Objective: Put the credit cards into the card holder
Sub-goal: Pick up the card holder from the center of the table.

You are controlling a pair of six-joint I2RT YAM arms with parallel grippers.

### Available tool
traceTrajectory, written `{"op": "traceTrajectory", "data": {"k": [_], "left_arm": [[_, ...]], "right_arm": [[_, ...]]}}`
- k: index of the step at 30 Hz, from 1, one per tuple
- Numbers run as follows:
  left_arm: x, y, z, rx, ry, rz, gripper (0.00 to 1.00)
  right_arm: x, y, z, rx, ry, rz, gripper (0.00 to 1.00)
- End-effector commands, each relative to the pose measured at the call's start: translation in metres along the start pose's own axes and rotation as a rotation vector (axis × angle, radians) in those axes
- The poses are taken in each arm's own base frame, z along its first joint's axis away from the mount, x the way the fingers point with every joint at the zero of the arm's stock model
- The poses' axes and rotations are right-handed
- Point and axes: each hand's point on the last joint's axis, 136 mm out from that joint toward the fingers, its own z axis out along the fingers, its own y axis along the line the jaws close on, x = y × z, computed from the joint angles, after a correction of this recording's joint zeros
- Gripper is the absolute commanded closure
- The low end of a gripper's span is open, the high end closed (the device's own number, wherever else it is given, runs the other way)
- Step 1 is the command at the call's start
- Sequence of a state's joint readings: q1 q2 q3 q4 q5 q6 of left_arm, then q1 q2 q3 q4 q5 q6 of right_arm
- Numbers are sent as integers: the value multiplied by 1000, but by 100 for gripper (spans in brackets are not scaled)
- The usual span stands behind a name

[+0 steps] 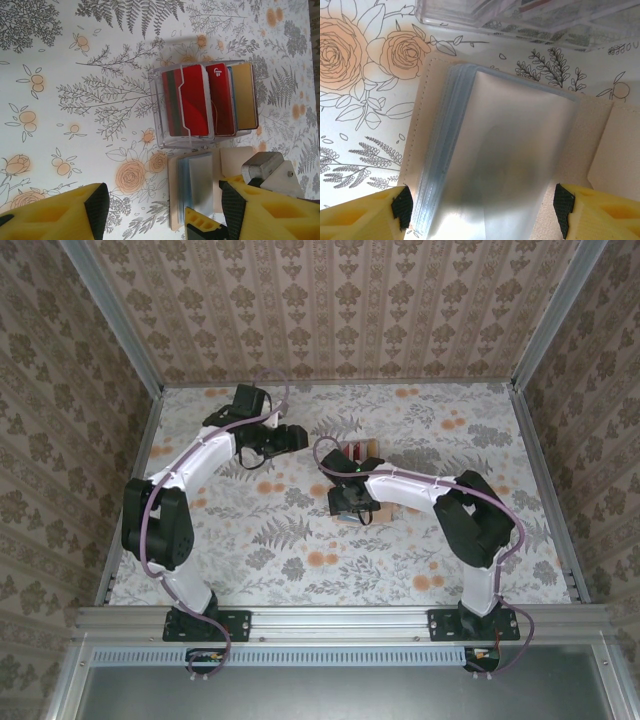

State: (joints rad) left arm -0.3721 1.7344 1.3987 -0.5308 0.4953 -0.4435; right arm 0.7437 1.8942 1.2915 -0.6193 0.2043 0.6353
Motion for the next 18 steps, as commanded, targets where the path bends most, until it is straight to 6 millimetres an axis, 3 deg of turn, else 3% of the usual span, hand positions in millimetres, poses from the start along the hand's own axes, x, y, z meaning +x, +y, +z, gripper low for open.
{"op": "traceTrajectory", "data": {"k": [1, 7, 15, 18], "left_arm": [[-3, -7, -3, 27, 3, 20, 35], [-3, -4, -3, 12, 8, 24, 35], [-2, -5, 0, 24, 13, 20, 35], [-2, -5, 0, 29, 14, 16, 35]], "right_arm": [[5, -7, 9, 63, 20, -9, 23], [13, -12, 21, 104, 44, -32, 26], [16, -4, 14, 18, 27, -15, 56], [16, 0, 4, -34, 9, -11, 62]]}}
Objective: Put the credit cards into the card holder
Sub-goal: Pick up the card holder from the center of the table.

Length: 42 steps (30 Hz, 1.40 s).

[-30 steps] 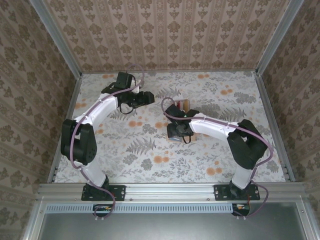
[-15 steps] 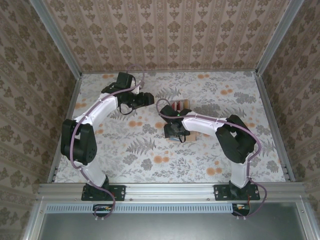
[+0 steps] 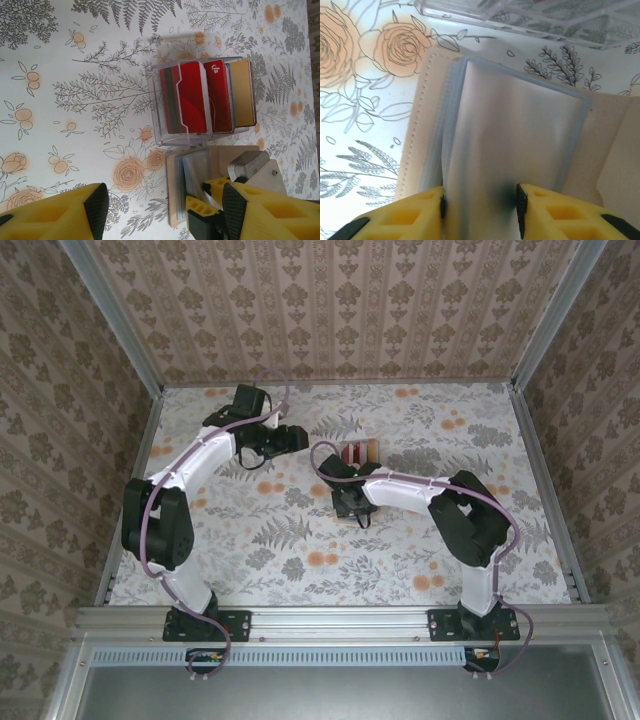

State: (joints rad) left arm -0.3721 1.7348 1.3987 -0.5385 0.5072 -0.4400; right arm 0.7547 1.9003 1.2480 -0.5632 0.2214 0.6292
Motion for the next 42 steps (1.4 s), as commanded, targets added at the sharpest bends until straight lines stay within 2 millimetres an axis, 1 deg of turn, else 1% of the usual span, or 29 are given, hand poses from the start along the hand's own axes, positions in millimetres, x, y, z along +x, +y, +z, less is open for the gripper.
{"op": "traceTrajectory", "data": {"k": [1, 2, 4, 5, 9, 12, 18, 20, 22, 24, 25, 27, 30, 31, 33, 37, 39, 40, 42], "left_arm": [[-4, -5, 1, 23, 4, 17, 35], [-5, -5, 0, 25, 3, 16, 35], [-4, -5, 1, 28, 4, 15, 35], [-4, -6, 1, 31, 5, 15, 35], [-4, -7, 1, 36, 6, 16, 35], [-3, -7, 2, 39, 9, 13, 35], [-1, -12, 3, 48, 14, 24, 35], [1, -14, 3, 48, 18, 27, 35], [3, -17, 4, 52, 21, 24, 35], [9, -25, 6, 70, 32, 21, 35], [13, -29, 7, 82, 37, 22, 35], [25, -31, 12, 95, 42, 5, 35], [47, -25, 20, 128, 46, -75, 36], [61, -26, 25, 133, 69, -89, 36], [81, -27, 28, 135, 89, -107, 36], [113, -24, 28, 107, 107, -132, 36], [129, -20, 29, 104, 116, -160, 36], [134, -19, 30, 108, 115, -174, 36], [146, -12, 32, 108, 120, -221, 35]], "right_arm": [[11, 0, -8, -53, 19, 9, 65], [14, -2, -10, -63, 23, 19, 68], [14, 1, -15, -117, 8, 44, 72], [17, 0, -17, -136, 8, 57, 75], [24, -7, -23, -207, -6, 120, 81], [27, -13, -26, -287, -27, 193, 83], [36, -34, -22, -439, -76, 380, 85], [38, -40, -22, -490, -101, 414, 86], [36, -40, -27, -542, -126, 417, 86], [34, -37, -34, -588, -149, 392, 87], [30, -34, -42, -615, -175, 378, 87], [26, -32, -55, -655, -220, 348, 88], [25, -31, -68, -694, -266, 299, 88], [25, -30, -72, -706, -278, 282, 88], [25, -30, -76, -740, -302, 262, 90], [22, -26, -77, -794, -329, 235, 91], [17, -21, -81, -832, -347, 226, 91], [13, -19, -82, -847, -357, 227, 91], [6, -16, -86, -869, -378, 231, 91]]}}
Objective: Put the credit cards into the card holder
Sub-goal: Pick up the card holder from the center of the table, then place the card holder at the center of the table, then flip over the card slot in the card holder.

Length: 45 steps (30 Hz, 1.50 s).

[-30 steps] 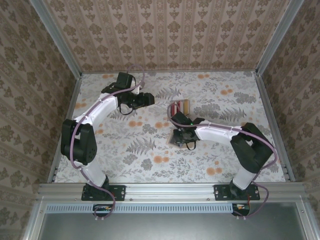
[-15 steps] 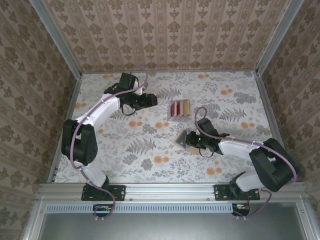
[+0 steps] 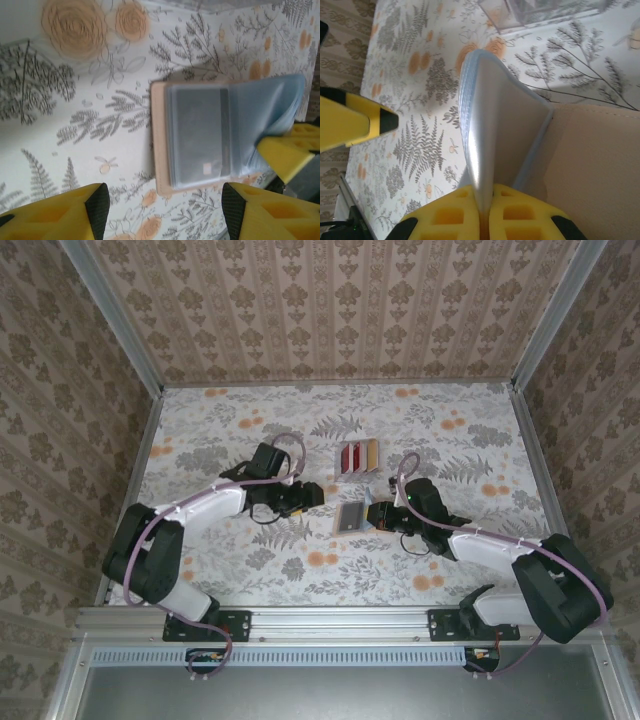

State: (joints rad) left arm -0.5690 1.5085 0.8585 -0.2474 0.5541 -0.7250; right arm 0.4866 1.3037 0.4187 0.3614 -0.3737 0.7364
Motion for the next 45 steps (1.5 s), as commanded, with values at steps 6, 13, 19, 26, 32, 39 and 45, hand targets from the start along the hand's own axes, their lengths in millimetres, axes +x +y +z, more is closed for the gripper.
{"op": "traceTrajectory", "data": {"k": [6, 13, 19, 26, 32, 39, 45], "left_arm": [[11, 4, 3, 92, -45, -137, 29], [2, -10, 7, 191, -65, -169, 24], [-6, -28, 11, 293, -59, -178, 23], [-13, -35, 15, 339, -67, -193, 24], [-20, -54, 10, 338, -69, -128, 30], [-21, -53, 4, 349, -92, -130, 49], [-22, -43, 0, 325, -120, -130, 76]], "right_arm": [[-34, 43, 1, -191, -104, -44, 92], [-45, 63, -11, -275, -142, -24, 92], [-51, 75, -22, -325, -170, -8, 92], [-54, 86, -28, -379, -178, 15, 92], [-53, 85, -25, -386, -170, 30, 92], [-49, 72, -16, -344, -159, 53, 91], [-40, 52, -9, -276, -153, 75, 89]]}}
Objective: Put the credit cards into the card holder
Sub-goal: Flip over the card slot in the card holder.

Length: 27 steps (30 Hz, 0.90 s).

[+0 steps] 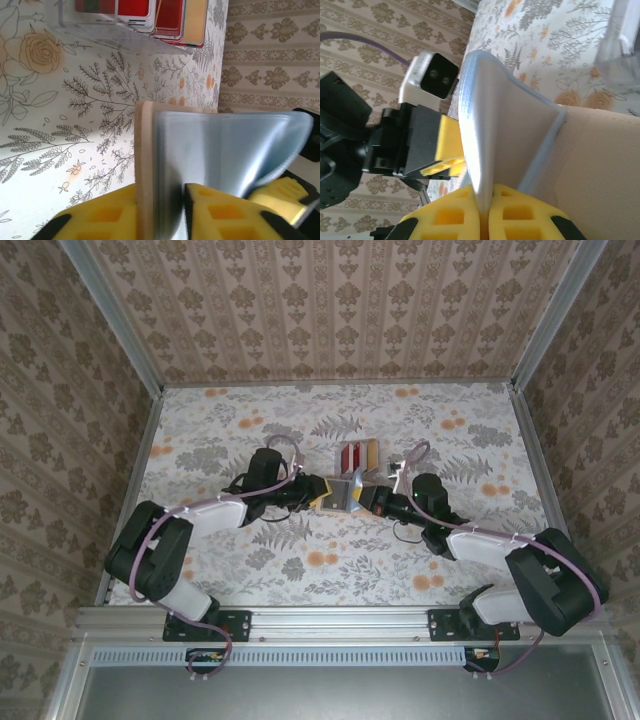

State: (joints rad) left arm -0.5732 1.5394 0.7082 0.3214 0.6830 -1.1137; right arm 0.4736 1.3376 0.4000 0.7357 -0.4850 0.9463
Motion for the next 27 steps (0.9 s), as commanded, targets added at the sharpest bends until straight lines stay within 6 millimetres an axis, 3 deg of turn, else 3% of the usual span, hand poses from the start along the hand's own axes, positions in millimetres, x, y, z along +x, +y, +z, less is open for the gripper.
{"op": "traceTrajectory", "data": {"k": [1, 5, 8, 12, 18, 22, 27], "left_arm": [[1, -1, -8, -7, -14, 33, 76], [0, 3, -12, -49, -18, 61, 85], [-2, 11, -15, -109, -37, 86, 87], [0, 24, -20, -204, -40, 132, 87], [3, 38, -17, -243, -28, 135, 87], [5, 45, -14, -255, -22, 135, 87], [8, 54, -10, -261, -9, 124, 88]], "right_arm": [[-2, -8, -2, 25, -25, -9, 89], [6, -36, -5, 157, -6, -1, 84], [16, -83, -20, 431, 34, 23, 74], [23, -100, -31, 516, 51, 16, 62], [21, -88, -30, 509, 92, -19, 54], [15, -52, -18, 451, 148, -110, 55], [33, -15, 14, 380, 267, -197, 62]]}}
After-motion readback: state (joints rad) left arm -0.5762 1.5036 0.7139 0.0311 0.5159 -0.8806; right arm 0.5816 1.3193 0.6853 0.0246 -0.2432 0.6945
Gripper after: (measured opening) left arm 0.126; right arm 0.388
